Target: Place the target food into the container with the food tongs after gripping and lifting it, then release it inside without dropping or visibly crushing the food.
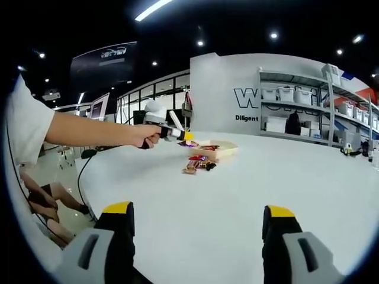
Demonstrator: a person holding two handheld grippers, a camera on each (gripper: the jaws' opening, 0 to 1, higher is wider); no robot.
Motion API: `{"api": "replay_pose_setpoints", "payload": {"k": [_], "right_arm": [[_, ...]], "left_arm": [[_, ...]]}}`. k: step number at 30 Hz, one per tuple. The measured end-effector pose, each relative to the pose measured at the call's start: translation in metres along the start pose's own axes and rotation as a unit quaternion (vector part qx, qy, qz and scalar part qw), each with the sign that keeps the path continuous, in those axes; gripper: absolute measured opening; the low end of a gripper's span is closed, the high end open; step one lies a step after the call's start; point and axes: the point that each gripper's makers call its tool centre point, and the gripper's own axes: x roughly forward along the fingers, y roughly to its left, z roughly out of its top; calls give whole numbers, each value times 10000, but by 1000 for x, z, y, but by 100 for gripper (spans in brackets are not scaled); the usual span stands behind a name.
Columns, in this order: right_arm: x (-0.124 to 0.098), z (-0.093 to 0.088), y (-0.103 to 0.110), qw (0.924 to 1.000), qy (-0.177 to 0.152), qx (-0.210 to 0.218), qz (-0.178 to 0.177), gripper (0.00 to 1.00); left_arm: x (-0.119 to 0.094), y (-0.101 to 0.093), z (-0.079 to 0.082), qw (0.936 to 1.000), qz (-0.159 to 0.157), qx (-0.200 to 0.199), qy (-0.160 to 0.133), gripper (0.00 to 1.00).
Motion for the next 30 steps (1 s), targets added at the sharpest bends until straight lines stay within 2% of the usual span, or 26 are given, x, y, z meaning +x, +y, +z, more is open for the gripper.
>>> {"api": "replay_pose_setpoints", "payload": {"k": [10,30], "right_arm": [[3,-2,0,10000,63,-26,-6,88],[5,-8,-8,9999,101,25,-57,87]], "left_arm": [[8,-3,-2,9997,-67,234,100,22],[22,-8,-6,9988,-197,324,303,23]]}}
